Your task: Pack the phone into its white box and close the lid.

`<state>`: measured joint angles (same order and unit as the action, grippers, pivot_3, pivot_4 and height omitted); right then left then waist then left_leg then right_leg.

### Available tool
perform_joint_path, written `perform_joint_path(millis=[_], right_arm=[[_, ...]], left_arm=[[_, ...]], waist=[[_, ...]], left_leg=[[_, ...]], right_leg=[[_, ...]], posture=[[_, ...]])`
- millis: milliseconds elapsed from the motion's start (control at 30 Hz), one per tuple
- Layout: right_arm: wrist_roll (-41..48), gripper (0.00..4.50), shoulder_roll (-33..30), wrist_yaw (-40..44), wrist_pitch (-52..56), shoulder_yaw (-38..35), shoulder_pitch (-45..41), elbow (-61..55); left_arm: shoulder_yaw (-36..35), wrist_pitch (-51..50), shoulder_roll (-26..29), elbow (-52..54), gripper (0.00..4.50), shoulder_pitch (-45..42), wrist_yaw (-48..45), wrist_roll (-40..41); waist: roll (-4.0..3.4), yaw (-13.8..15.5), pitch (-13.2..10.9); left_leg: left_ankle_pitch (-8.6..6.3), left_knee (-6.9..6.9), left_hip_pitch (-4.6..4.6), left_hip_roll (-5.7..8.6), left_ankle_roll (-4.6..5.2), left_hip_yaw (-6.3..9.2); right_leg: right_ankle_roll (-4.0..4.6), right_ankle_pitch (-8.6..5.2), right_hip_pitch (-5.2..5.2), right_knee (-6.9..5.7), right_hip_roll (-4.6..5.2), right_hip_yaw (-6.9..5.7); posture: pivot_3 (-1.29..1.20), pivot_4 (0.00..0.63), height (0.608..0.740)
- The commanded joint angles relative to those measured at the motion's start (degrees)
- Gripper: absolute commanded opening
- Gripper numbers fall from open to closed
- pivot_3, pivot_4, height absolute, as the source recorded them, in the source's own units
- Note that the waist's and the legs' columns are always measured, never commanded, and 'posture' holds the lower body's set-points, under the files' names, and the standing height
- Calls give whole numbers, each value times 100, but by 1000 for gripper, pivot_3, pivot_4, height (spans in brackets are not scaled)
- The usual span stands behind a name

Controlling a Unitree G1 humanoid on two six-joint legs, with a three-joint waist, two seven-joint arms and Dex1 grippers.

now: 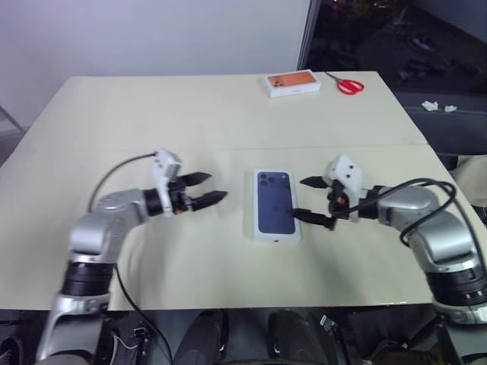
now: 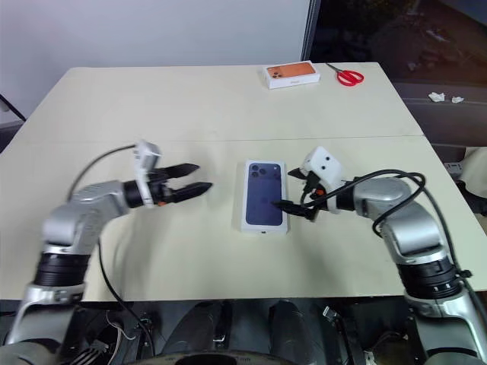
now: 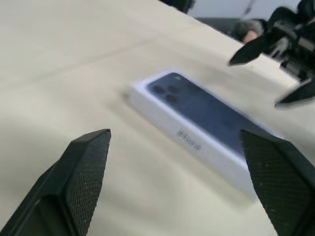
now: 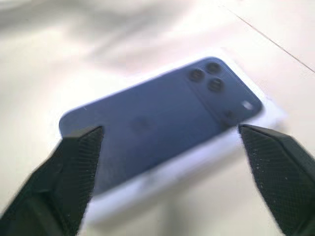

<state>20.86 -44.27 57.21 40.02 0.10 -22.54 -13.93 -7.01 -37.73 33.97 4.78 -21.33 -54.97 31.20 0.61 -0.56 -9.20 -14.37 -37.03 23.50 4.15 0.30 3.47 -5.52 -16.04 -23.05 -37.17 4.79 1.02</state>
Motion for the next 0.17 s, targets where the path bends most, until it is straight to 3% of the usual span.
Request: perform_joint_path(millis=[33, 167], right_arm=[[271, 4464, -451, 503, -228, -414, 219, -39], [454, 4464, -807, 793, -408, -791, 597, 57]], left_arm=[[-410, 329, 554, 224, 4500, 664, -403, 7], [-877, 531, 1018, 329, 4500, 1407, -518, 54]], waist=[[0, -2, 0], [-2, 0, -8]], left_leg=[[-1, 1, 0, 0, 1, 0], [-3, 9, 2, -1, 5, -3]], right_leg=[[0, 0, 0, 1, 1, 0], [2, -1, -2, 7, 9, 2]], posture=[[0, 150, 740], [0, 150, 740]])
